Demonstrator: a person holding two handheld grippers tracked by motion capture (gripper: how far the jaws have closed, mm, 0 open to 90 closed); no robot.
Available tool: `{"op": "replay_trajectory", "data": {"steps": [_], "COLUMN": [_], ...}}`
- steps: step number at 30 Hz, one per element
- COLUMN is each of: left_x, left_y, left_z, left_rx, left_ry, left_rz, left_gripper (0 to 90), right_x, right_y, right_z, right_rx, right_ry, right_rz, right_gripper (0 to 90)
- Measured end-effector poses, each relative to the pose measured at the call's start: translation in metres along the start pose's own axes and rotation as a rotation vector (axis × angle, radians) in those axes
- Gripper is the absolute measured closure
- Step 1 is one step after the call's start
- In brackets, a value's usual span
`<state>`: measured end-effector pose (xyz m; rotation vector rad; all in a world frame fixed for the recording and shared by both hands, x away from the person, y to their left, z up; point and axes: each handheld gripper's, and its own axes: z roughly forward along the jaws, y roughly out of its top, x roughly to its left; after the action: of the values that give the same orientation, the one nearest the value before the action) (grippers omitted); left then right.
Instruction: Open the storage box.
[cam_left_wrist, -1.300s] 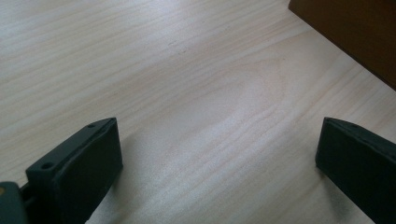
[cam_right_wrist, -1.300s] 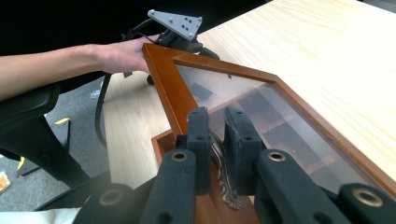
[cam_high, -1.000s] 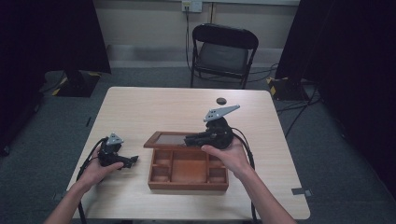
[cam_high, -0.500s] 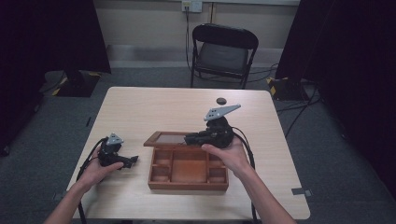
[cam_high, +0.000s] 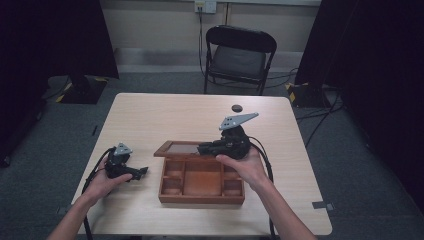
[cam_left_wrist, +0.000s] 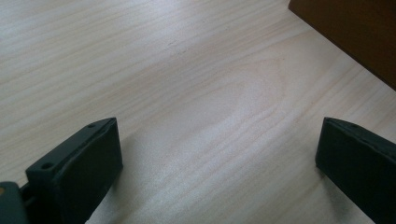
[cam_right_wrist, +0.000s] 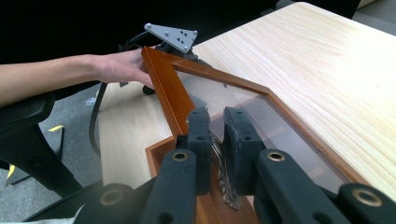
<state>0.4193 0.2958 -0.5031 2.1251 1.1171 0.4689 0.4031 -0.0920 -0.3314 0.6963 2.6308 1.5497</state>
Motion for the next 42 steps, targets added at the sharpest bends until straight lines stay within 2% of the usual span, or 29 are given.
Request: {"op": "replay_trajectory", "data": {"steps": [21,42], "left_x": [0.0000,0.0000], "left_y": [0.0000,0.0000], "left_z": [0.0000,0.0000], "left_rx": [0.000,0.000], "left_ry": [0.000,0.000], "left_rz": [0.000,0.000], "left_gripper": [0.0,0.0], "right_x": [-0.0051,-0.0054], "right_y": [0.0061,0.0067], "right_z": [0.0020,0.0021], "right_rx": [-0.024,-0.025], "right_ry": [-0.017,-0.019], "right_rz": [0.009,0.010], "right_gripper": [82.2,82.3]}}
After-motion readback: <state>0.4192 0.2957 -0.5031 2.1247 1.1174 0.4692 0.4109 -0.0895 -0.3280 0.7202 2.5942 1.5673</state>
